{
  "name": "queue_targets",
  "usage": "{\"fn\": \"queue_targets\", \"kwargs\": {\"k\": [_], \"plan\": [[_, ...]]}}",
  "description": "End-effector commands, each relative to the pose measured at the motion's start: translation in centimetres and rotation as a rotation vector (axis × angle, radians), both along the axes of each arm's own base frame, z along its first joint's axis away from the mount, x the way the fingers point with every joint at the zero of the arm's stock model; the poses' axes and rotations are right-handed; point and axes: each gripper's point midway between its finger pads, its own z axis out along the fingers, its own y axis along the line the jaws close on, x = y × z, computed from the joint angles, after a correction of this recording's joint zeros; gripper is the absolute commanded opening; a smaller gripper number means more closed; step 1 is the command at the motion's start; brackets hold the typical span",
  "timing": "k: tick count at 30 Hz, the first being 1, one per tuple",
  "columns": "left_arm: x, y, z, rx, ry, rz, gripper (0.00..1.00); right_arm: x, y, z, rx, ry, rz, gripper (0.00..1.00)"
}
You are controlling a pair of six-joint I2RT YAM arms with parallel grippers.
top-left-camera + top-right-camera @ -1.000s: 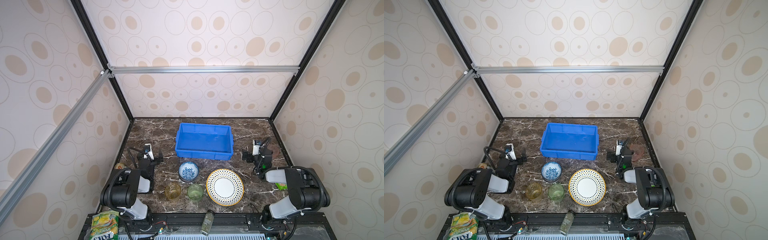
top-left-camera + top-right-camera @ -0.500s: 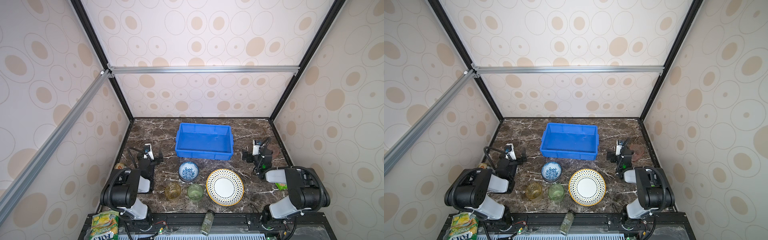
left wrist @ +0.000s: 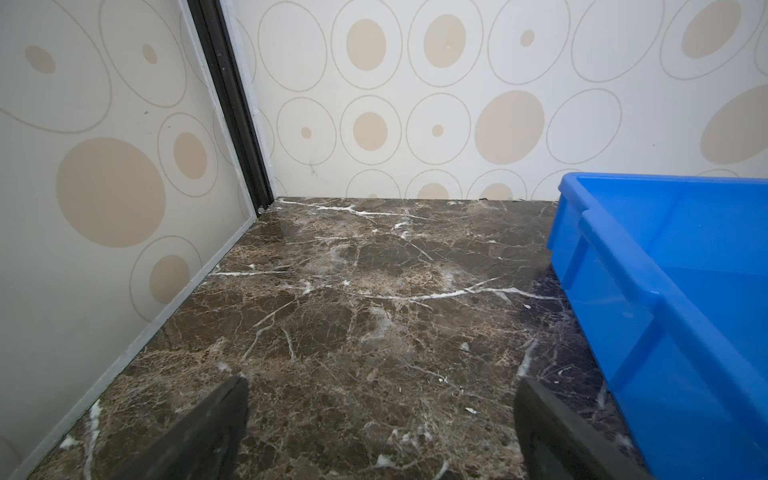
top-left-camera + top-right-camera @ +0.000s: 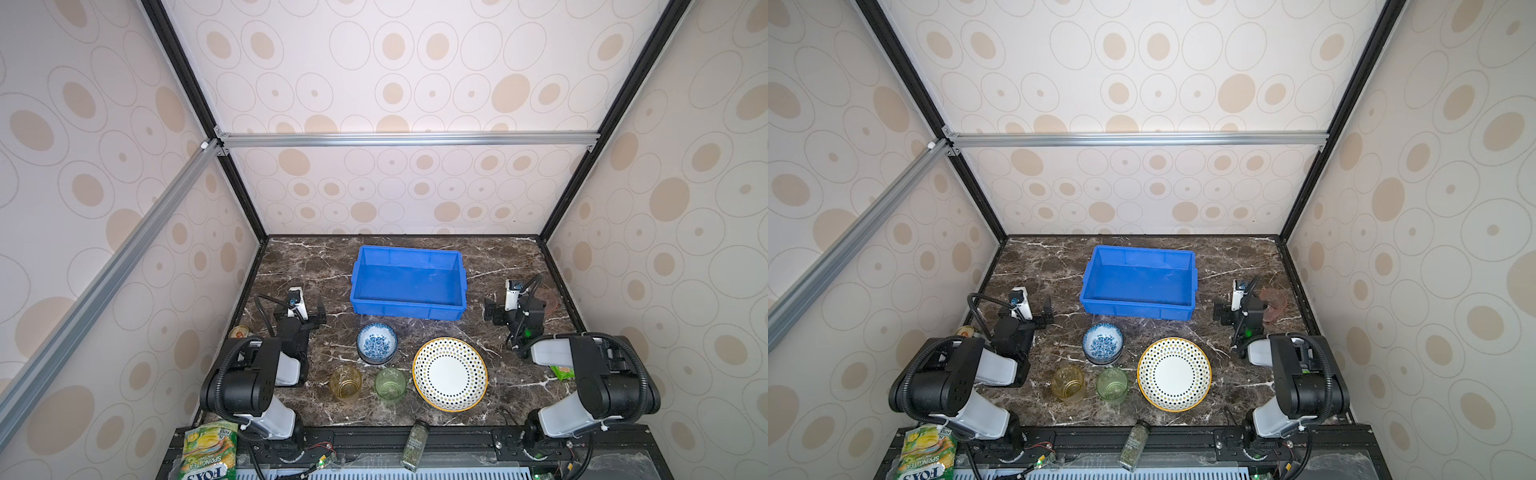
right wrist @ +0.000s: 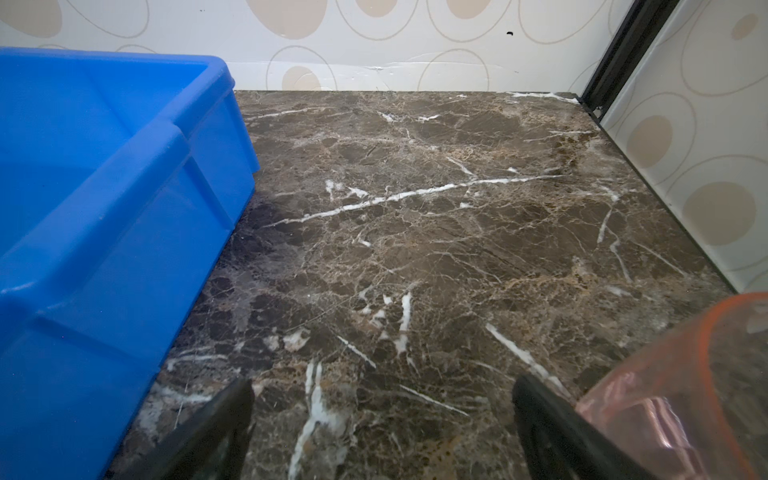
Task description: Place the mixed dishes into the plastic bin
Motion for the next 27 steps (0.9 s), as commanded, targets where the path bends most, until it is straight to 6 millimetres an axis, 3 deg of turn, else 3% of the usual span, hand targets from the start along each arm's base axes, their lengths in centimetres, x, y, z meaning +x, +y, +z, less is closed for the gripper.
{"fn": "queue_targets", "kwargs": {"k": [1,11,16,22,27], "plan": [[0.4,-0.2,0.8,0.022,-0.029,-0.014,0.99,0.2,0.2,0.2,-0.008,-0.005,0.013,1.0],[0.9,0.4,2.0,0.016,-0.003,0.023,0.99,0.2,0.2,0.6,-0.006,-0.005,0.016,0.99],[1.3,0.2,3.4,0.005,0.019,0.016,0.99,-0.2,0.2,1.9,-0.004,-0.014,0.016,0.99],[1.4,0.3,6.9,-0.094,-0.02,0.033,0.96,-1.3,-0.2,3.4,0.011,0.054,-0.024,0.99],[1.3,-2.0,10.0,-0.104,-0.054,-0.035,0.99,-3.0,-0.1,4.9,0.029,0.085,-0.063,0.99]]}}
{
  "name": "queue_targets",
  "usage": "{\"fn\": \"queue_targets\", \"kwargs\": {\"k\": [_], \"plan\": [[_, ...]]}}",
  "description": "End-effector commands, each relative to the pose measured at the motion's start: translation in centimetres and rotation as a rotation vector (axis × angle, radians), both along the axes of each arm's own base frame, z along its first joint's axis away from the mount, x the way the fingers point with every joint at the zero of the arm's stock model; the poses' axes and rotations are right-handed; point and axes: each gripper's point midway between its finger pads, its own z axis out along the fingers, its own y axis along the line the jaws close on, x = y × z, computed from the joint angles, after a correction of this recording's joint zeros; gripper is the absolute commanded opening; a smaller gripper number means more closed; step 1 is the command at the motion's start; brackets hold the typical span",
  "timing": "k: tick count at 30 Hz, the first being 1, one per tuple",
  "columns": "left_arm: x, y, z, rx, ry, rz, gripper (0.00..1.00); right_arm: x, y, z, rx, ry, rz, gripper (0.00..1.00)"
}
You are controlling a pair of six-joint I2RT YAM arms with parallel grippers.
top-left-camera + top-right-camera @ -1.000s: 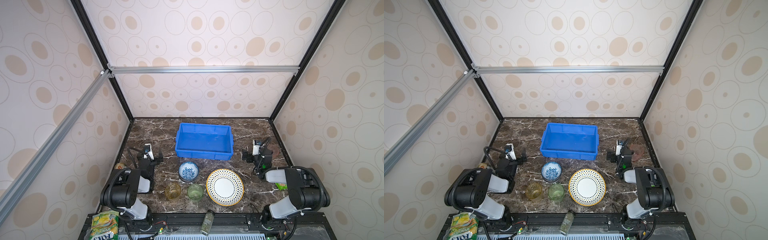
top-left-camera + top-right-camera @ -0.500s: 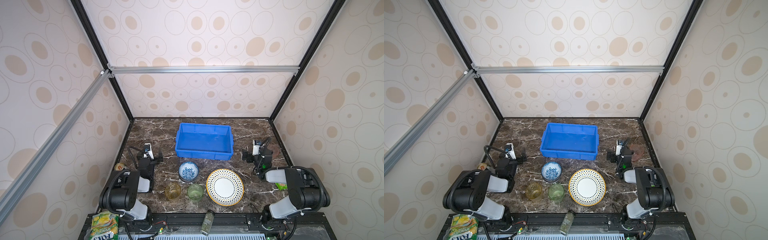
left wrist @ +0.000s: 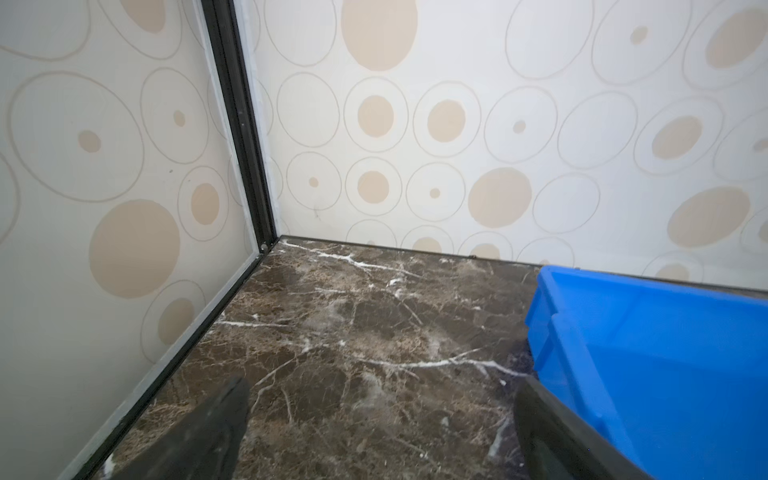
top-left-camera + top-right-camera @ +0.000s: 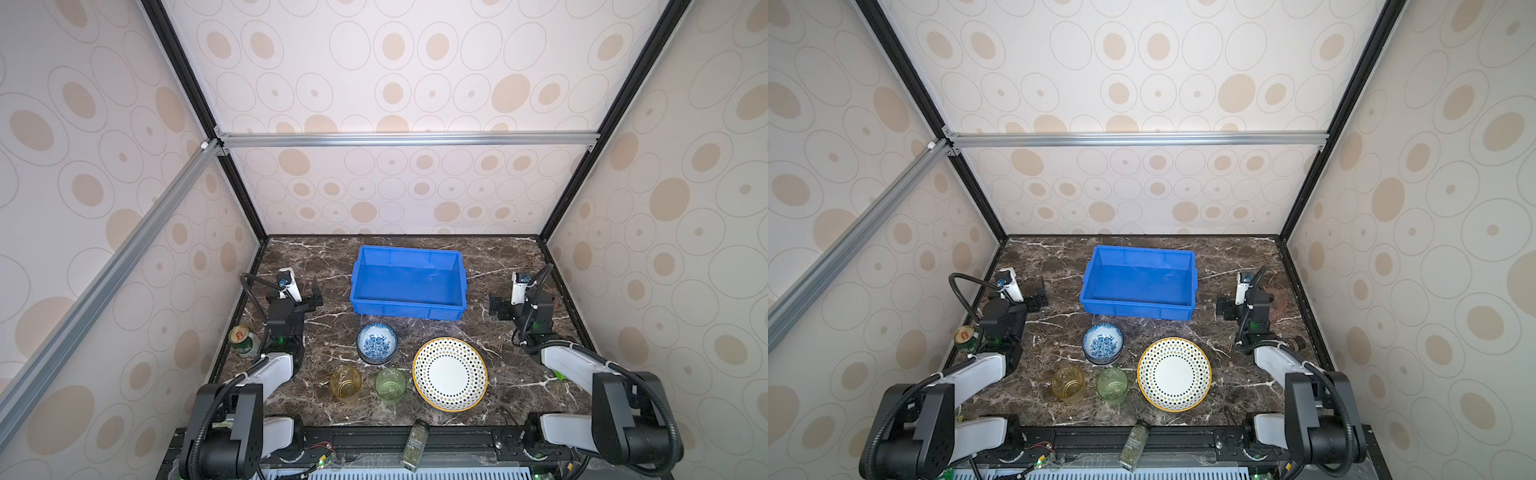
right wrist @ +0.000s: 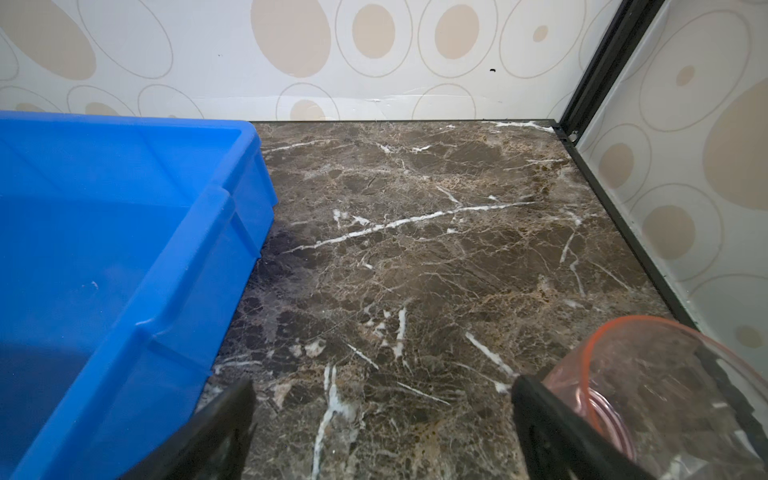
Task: Place the mixed dishes into the plastic bin
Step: 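Move the left gripper to the dotted plate stack while the right approaches its rim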
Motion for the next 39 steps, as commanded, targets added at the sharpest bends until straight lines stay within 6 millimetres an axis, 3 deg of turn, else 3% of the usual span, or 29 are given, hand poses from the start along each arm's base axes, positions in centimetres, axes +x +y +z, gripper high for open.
{"fn": "queue_targets", "kwargs": {"k": [1,6,16,18,25,32,39], "plan": [[0.0,-1.6,2.1,-0.014,-0.005,-0.033,0.99,-1.7,-0.1,0.1,0.038,0.072,-0.046,0.99],[-0.5,-4.2,4.7,-0.016,-0.017,-0.098,0.99,-3.6,-0.2,1.8,0.117,0.105,-0.122,0.98],[-1.0,-13.7,6.8,0.104,0.072,-0.326,0.99,-7.4,0.8,3.5,0.123,0.33,-0.142,0.98],[-1.2,-15.6,7.2,0.124,0.084,-0.371,0.95,-7.9,1.1,3.7,0.132,0.357,-0.134,0.98],[-2.9,-25.3,8.5,0.22,0.154,-0.589,0.93,-9.5,2.5,3.6,0.209,0.47,-0.11,0.94],[-5.7,-33.2,6.5,0.264,0.243,-0.765,0.9,-11.8,4.5,2.0,0.281,0.57,-0.066,0.9],[-8.3,-38.1,3.0,0.318,0.381,-0.862,0.86,-13.7,5.2,1.1,0.327,0.617,-0.049,0.86]]}}
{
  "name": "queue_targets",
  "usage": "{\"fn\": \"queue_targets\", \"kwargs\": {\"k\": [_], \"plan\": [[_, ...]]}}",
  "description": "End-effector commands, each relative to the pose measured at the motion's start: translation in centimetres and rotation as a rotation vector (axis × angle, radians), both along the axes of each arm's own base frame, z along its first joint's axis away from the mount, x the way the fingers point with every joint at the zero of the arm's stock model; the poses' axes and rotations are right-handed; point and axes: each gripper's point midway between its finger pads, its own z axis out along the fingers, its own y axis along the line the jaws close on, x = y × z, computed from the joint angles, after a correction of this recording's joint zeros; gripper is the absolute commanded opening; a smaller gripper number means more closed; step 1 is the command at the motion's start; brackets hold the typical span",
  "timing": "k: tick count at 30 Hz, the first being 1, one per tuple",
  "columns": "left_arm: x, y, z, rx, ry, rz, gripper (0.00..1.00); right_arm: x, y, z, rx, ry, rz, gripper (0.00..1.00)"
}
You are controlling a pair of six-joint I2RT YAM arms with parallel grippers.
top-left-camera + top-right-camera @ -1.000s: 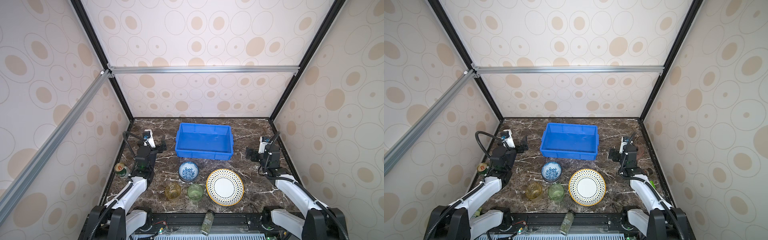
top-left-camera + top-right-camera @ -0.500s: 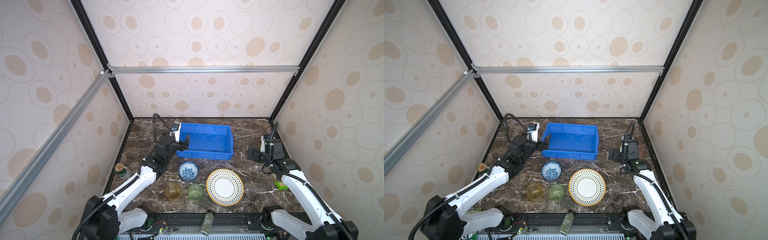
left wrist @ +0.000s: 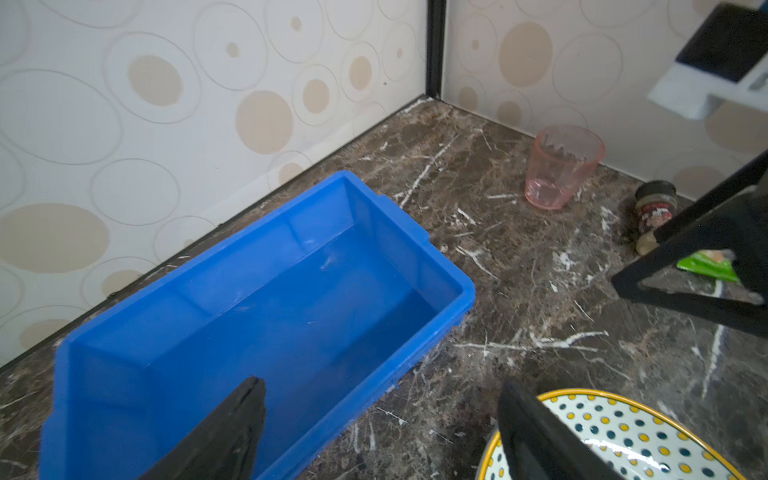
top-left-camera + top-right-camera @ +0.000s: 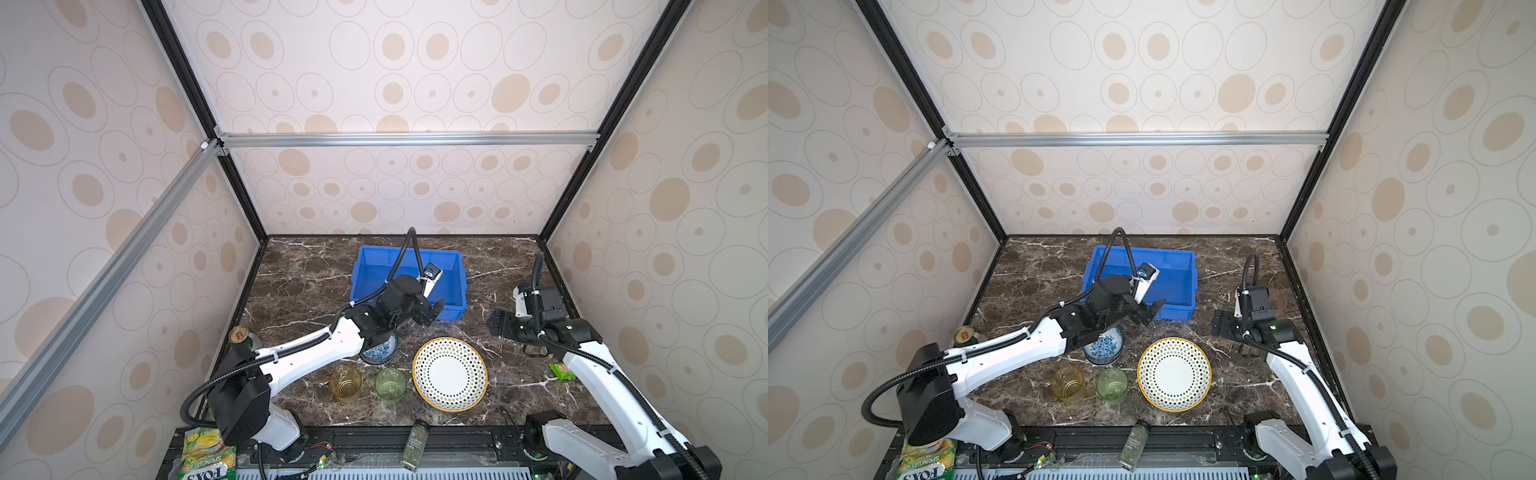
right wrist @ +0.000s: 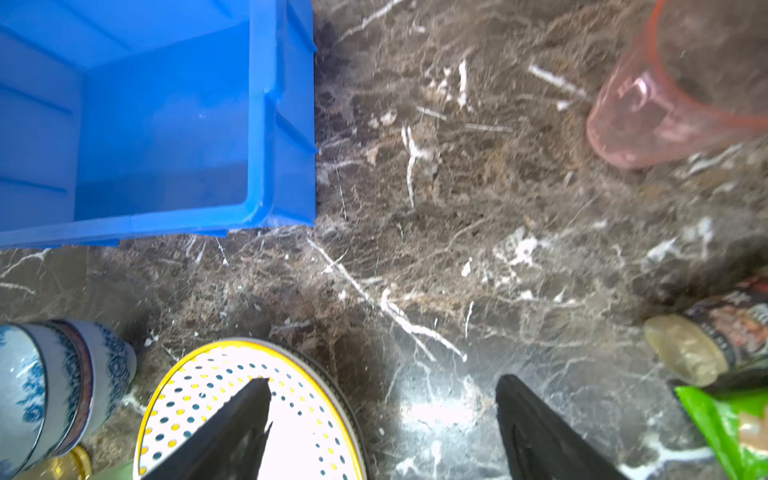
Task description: Place the mixed dishes into the plastic bin
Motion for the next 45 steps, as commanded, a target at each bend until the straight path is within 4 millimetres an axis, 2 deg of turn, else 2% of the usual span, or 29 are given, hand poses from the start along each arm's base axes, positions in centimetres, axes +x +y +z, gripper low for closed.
{"fn": "queue_targets", "kwargs": {"k": [1,10,17,19,21,24,28,33,39,45], "plan": [[-1.2,-1.4,-0.4,0.049,0.055,-0.027,0.84,-1.9,0.6,-0.7,0.049,0.054,-0.003,0.84],[-3.9,-1.7,-3.1,0.1,0.214,-0.056,0.77,-4.0,1.8,-1.8,0.129,0.112,-0.029,0.77],[-5.5,0.2,-6.7,0.236,0.317,-0.022,0.74,-5.5,2.6,-3.6,0.125,0.165,-0.042,0.73],[-6.1,0.4,-7.0,0.24,0.336,-0.03,0.73,-6.0,3.2,-3.9,0.107,0.179,-0.017,0.71],[-6.7,0.5,-7.2,0.24,0.359,-0.054,0.67,-6.3,3.6,-4.0,0.08,0.191,0.002,0.69],[-7.3,0.5,-7.7,0.243,0.39,-0.066,0.66,-6.6,3.9,-4.2,0.048,0.204,0.021,0.68],[-7.6,0.6,-9.0,0.239,0.427,-0.037,0.62,-7.1,4.2,-5.1,0.026,0.229,0.017,0.6],[-8.2,0.9,-10.5,0.275,0.453,-0.025,0.61,-7.7,4.4,-6.1,0.013,0.261,0.017,0.53],[-8.4,1.4,-10.4,0.29,0.458,-0.021,0.61,-7.9,4.6,-6.9,-0.002,0.286,0.02,0.47],[-9.0,2.1,-11.3,0.316,0.493,-0.011,0.61,-8.5,4.7,-7.7,-0.015,0.31,0.023,0.41]]}}
